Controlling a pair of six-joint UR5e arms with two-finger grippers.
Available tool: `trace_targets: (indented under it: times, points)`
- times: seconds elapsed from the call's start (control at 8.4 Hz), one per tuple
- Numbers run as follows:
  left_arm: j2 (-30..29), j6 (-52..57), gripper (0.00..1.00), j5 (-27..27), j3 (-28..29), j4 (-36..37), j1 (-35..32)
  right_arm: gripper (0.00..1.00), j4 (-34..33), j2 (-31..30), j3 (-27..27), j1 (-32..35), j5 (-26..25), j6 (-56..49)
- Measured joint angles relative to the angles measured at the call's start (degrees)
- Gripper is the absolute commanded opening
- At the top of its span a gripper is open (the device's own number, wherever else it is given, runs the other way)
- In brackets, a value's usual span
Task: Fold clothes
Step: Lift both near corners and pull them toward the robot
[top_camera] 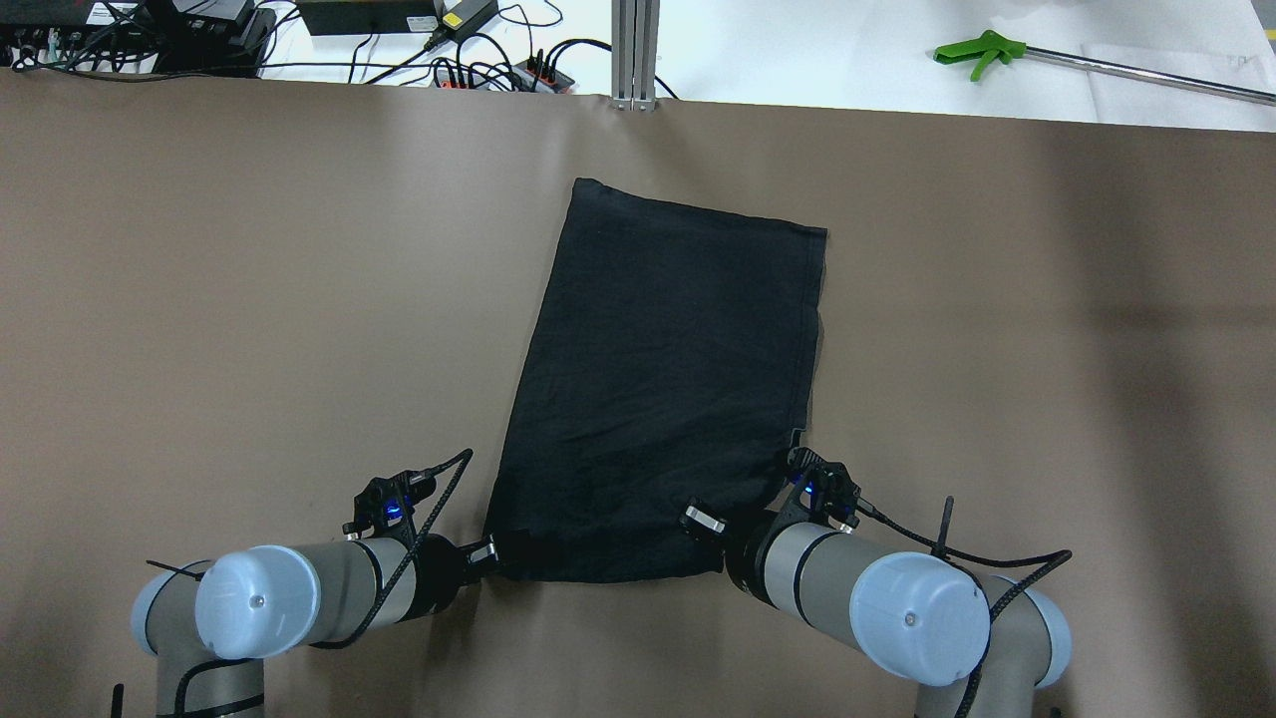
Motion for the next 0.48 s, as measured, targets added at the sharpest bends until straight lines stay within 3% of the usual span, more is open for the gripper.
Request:
trace_targets:
  times: [0.24, 0.48]
  points:
    - [-0.29, 0.0, 0.41, 0.22, 0.34, 0.0, 0.59, 0.0, -0.04, -0.08, 0.0, 0.02, -0.1, 0.0]
    - [-0.33, 0.05, 0.0, 0.18, 0.33, -0.04, 0.3, 0.0, -0.05, -0.32, 0.05, 0.03, -0.16, 0.0]
